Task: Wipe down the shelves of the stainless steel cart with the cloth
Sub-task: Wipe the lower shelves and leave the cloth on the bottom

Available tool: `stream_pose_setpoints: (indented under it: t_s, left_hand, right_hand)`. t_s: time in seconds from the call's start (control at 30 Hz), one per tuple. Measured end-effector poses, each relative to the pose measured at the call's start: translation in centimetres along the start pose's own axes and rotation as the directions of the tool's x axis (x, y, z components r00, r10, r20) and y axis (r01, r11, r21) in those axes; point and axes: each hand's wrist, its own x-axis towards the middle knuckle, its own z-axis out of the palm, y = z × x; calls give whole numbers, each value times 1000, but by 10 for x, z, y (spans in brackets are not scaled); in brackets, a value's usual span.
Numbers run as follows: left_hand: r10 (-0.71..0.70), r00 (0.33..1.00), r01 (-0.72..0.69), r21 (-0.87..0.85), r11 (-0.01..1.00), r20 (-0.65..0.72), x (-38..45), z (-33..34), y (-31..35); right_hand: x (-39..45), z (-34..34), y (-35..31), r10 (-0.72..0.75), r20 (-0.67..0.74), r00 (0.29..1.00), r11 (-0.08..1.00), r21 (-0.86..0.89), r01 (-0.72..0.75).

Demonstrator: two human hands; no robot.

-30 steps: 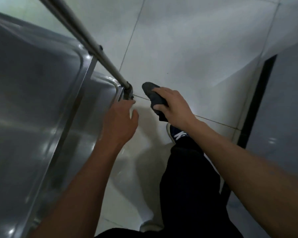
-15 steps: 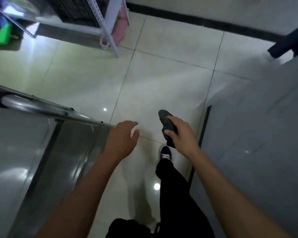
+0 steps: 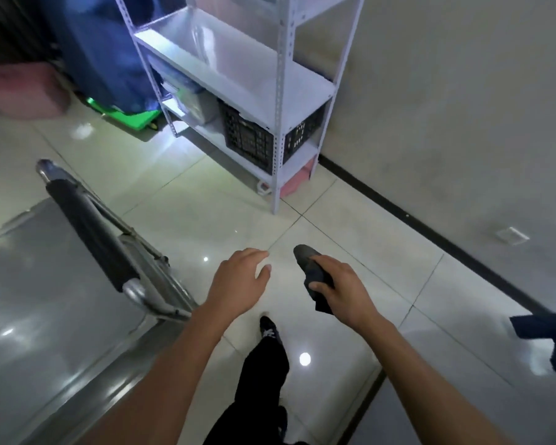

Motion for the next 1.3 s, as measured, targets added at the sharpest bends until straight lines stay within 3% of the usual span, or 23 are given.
stream_pose_setpoints:
  t_s: [0.2,0.43,0.7,0.93,1.1,1.3]
  left_hand:
    - [-103,993,98,-91,991,-54,86,-25,-18]
    - [-102,994,101,-21,995,-42,179,-68,-10]
    - [-237,966,236,-24,971,-103,270,-109,-45]
    - [-427,880,422,-66,904,-209,323,-156,-91]
    - [-574,771,549,-169,819,-275,326,-184,-146]
    - [-696,637,599,-356,717,-331,316,-212,-243]
  right_hand:
    - [101,-39,-13,-91,51,995,995,-29,92]
    - [203,-64,-26,-169,64,983,985,-31,172]
    - [346,-64,-30,-226,215,950,973,15,228]
    - [482,-35,-81,-351,405,844,920,-18,391]
    - [551,6,-144,-430,518,739,867,7,499]
    - [614,77,-225,-477,632,611,798,20,602]
